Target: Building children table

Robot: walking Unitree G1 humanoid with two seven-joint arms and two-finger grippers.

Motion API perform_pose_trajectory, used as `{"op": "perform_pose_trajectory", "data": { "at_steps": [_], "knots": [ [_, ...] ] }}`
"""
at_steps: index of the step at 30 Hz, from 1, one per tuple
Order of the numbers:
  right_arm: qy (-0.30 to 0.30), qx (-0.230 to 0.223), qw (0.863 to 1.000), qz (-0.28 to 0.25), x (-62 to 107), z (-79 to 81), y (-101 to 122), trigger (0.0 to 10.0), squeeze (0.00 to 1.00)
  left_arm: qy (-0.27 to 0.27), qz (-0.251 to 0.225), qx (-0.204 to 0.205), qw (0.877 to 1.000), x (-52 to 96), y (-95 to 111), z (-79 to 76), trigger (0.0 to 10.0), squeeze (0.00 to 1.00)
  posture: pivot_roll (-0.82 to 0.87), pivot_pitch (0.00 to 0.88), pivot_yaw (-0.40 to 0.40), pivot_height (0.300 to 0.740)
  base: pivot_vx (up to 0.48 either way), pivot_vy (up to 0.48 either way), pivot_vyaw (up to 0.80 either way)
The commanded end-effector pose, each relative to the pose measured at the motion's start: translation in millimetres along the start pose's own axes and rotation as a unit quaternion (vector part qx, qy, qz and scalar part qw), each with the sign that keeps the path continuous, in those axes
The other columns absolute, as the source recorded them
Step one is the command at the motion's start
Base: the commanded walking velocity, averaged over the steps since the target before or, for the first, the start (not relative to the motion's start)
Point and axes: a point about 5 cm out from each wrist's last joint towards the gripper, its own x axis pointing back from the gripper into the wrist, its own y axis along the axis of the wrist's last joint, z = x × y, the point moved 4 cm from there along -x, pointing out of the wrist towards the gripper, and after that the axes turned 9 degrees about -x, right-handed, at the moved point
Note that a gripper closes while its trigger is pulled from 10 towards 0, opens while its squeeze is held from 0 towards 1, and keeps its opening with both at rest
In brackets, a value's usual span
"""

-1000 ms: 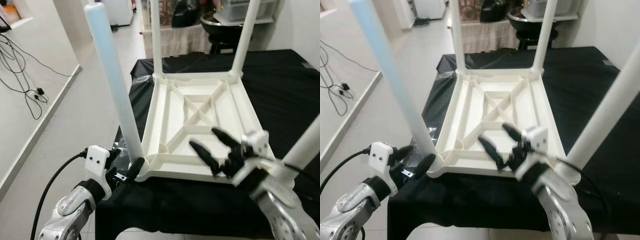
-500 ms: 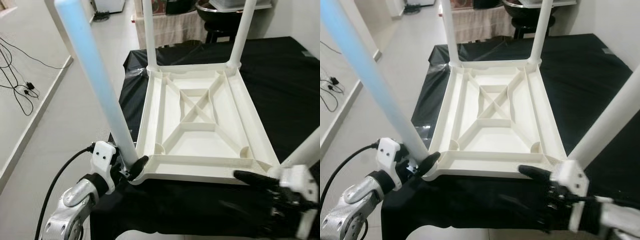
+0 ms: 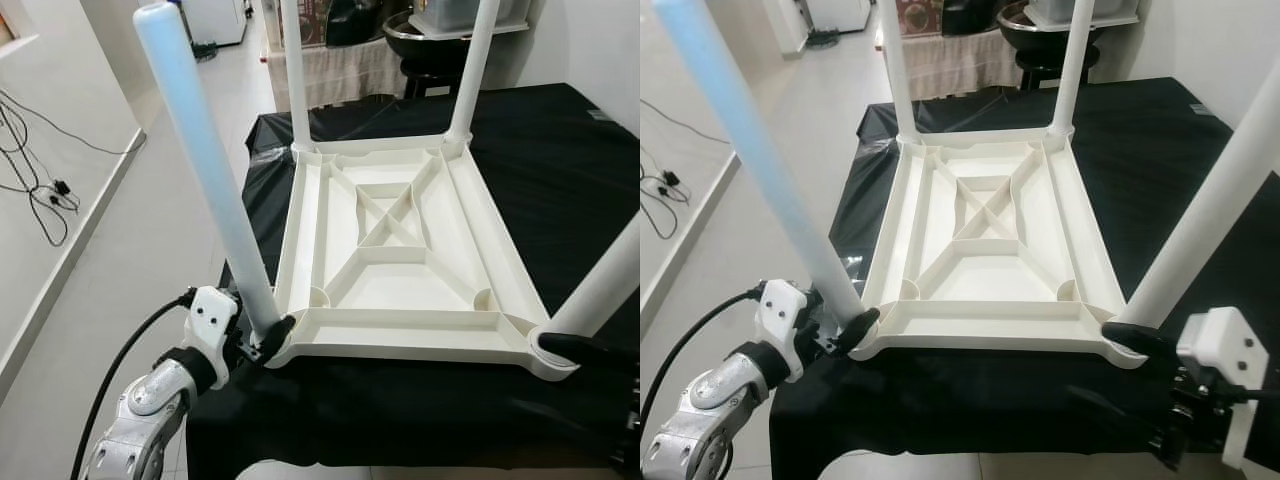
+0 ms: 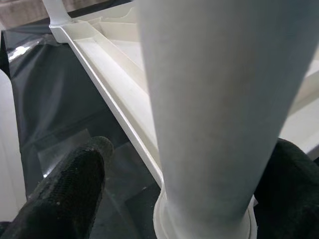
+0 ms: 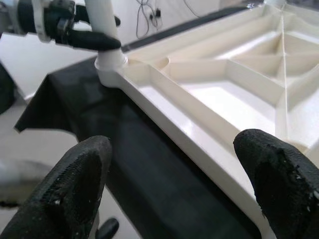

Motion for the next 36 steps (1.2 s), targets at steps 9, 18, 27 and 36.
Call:
{"op": "perform_pose_trajectory", "data": {
  "at_steps": [9,18,27,36],
  "knots": [
    [0.044,-0.011,0.999,-0.012,-13.8,7.3,2.5,10.0,0.0,0.002,0.001,0.003,1.0,5.0,-0.2,-1.7,10.0,0.0,-0.11,0.124,0.082,0.74,0.0,-0.474,0.0],
    [0.071,-0.02,0.997,-0.011,-19.6,12.8,3.4,10.0,0.0,0.03,0.008,0.009,0.999,8.0,-0.1,2.0,10.0,0.0,-0.1,0.129,0.079,0.74,0.0,-0.14,0.0],
    [-0.005,-0.023,1.0,0.001,-14.2,-8.0,-2.6,10.0,0.0,0.067,0.02,-0.002,0.998,12.6,-4.9,12.0,10.0,0.0,-0.11,0.138,0.07,0.74,0.0,0.0,0.0],
    [-0.056,-0.022,0.995,0.08,33.7,-18.7,-11.1,10.0,0.0,0.079,0.024,-0.002,0.997,12.8,-7.6,17.3,10.0,0.0,-0.13,0.143,0.087,0.74,0.0,0.0,0.0]
  ]
}}
